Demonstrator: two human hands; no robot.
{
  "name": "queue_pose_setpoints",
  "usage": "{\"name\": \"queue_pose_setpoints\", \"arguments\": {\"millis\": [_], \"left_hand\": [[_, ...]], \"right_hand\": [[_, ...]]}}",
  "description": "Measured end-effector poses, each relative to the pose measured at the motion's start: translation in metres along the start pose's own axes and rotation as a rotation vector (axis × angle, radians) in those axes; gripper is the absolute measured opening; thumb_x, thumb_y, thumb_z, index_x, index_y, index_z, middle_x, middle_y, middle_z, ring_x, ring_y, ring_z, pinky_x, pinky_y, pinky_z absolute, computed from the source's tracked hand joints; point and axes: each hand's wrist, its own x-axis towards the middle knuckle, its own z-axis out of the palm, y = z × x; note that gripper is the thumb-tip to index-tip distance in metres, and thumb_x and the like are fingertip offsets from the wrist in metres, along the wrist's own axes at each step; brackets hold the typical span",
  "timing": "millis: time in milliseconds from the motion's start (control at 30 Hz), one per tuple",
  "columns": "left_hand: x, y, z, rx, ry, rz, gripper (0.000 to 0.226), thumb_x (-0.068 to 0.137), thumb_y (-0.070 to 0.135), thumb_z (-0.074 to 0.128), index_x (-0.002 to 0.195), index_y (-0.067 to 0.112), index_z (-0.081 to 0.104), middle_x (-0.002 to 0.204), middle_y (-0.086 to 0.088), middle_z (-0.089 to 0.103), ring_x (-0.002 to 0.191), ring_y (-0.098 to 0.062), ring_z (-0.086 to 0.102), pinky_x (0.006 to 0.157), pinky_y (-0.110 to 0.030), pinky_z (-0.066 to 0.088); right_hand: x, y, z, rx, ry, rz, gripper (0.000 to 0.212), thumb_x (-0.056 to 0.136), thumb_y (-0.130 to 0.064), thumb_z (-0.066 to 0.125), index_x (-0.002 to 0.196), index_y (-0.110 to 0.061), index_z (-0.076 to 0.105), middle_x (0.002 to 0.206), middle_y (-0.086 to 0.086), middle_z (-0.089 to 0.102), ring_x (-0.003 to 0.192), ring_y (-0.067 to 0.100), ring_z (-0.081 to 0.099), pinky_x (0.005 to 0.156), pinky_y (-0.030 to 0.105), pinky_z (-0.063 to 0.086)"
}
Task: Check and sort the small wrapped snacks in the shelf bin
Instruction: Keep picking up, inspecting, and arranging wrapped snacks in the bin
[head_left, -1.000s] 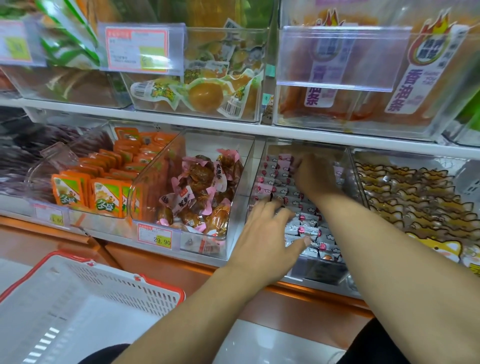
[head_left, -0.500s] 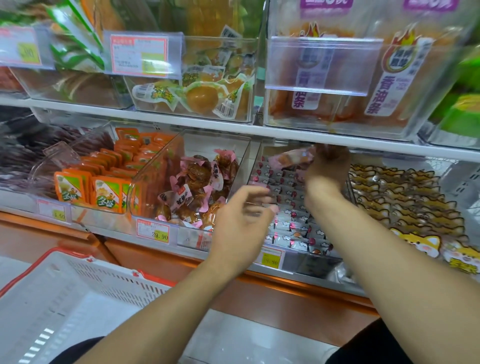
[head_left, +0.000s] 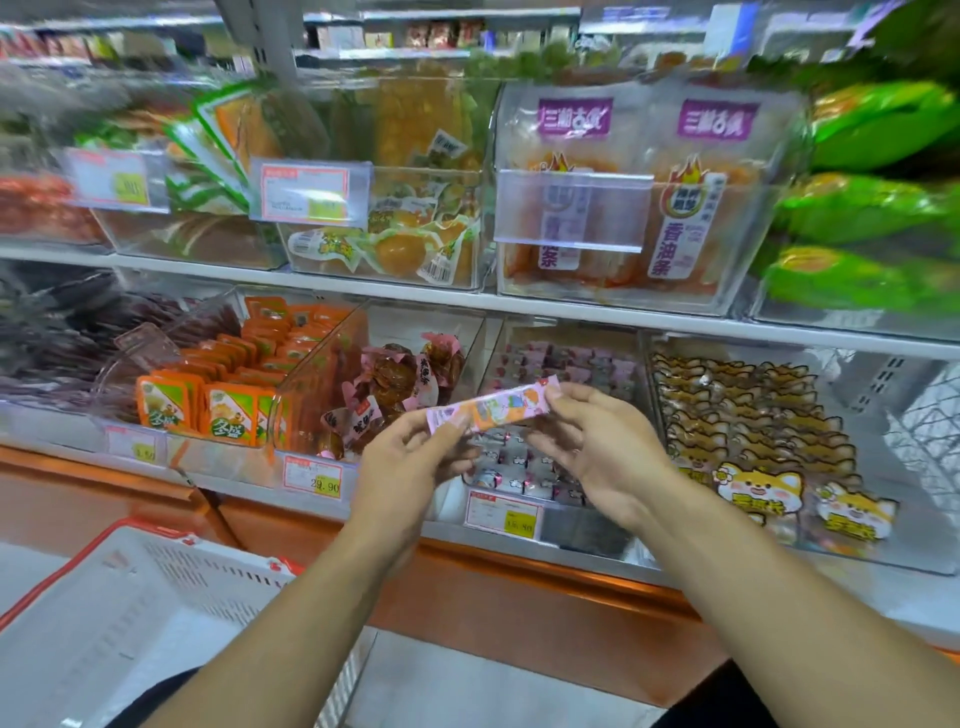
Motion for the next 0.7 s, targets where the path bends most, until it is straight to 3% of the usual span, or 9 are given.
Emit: {"name": "queue_pose_setpoints", "arguments": {"millis": [67,133,233,333,433,533,633,700], "left_hand": [[-0.003,-0.002,0.001,0.008,-0.023,0.017,0.026,0.091,0.016,0.071,0.113,0.004,0.066,0.104,-0.017,0.076,0.093,-0.029,0.074,0.078,-0.027,0.060],[-0.004,-0.002,0.001,0.031,-0.064,0.048,0.024,0.088,0.010,0.073,0.112,0.008,0.067,0.103,-0.010,0.076,0.093,-0.025,0.073,0.082,-0.031,0.060],[-0.005,-0.001,0.000,0.126,-0.164,0.094,0.031,0.084,0.001,0.077,0.112,0.011,0.068,0.099,0.004,0.076,0.093,-0.011,0.071,0.080,-0.024,0.058],[-0.004,-0.007,0.004,0.139,-0.174,0.062,0.041,0.081,-0.012,0.073,0.114,0.011,0.066,0.104,0.002,0.076,0.098,-0.012,0.072,0.077,-0.019,0.056],[0.002,-0.011,0.008,0.019,-0.073,-0.060,0.042,0.087,-0.017,0.054,0.118,0.009,0.061,0.107,-0.013,0.076,0.097,-0.032,0.074,0.076,-0.029,0.060],[0.006,-0.010,0.006,-0.103,-0.004,-0.176,0.027,0.099,0.003,0.041,0.114,0.006,0.064,0.098,-0.023,0.075,0.086,-0.040,0.075,0.066,-0.032,0.062],[0.007,-0.011,0.005,-0.079,-0.020,-0.208,0.033,0.103,0.033,0.052,0.110,0.005,0.067,0.100,-0.020,0.076,0.087,-0.037,0.075,0.067,-0.032,0.063],[0.009,-0.012,0.005,-0.061,-0.009,-0.184,0.024,0.097,0.024,0.064,0.108,0.003,0.067,0.104,-0.020,0.076,0.090,-0.033,0.076,0.068,-0.027,0.062]], "right_hand": [[-0.004,-0.005,-0.010,-0.041,-0.053,0.050,0.014,0.096,-0.013,0.066,0.107,-0.004,0.063,0.103,0.017,0.076,0.091,0.027,0.075,0.075,0.037,0.063],[-0.009,-0.008,-0.020,-0.096,-0.135,0.119,0.033,0.092,-0.032,0.071,0.110,-0.004,0.069,0.100,0.016,0.077,0.093,0.032,0.075,0.076,0.040,0.063],[-0.011,-0.007,-0.029,-0.210,-0.250,0.160,0.041,0.090,-0.044,0.069,0.111,-0.010,0.076,0.103,0.014,0.077,0.090,0.030,0.074,0.077,0.035,0.062],[-0.007,0.000,-0.032,-0.215,-0.273,0.096,0.032,0.094,-0.031,0.066,0.114,-0.008,0.074,0.109,0.013,0.076,0.085,0.024,0.072,0.074,0.027,0.060],[-0.002,0.003,-0.031,-0.214,-0.298,0.039,0.024,0.096,-0.019,0.065,0.115,-0.006,0.071,0.110,0.015,0.075,0.088,0.024,0.072,0.073,0.025,0.060],[0.002,0.003,-0.033,-0.218,-0.361,-0.007,0.025,0.091,-0.008,0.070,0.116,-0.008,0.069,0.112,0.016,0.073,0.091,0.028,0.071,0.079,0.029,0.060],[0.002,0.003,-0.035,-0.323,-0.434,-0.035,0.028,0.087,0.000,0.071,0.112,-0.014,0.071,0.113,0.011,0.074,0.098,0.027,0.072,0.083,0.028,0.058],[0.002,0.003,-0.035,-0.411,-0.419,-0.059,0.031,0.087,0.004,0.071,0.104,-0.021,0.074,0.113,0.009,0.073,0.100,0.024,0.072,0.086,0.030,0.058]]}}
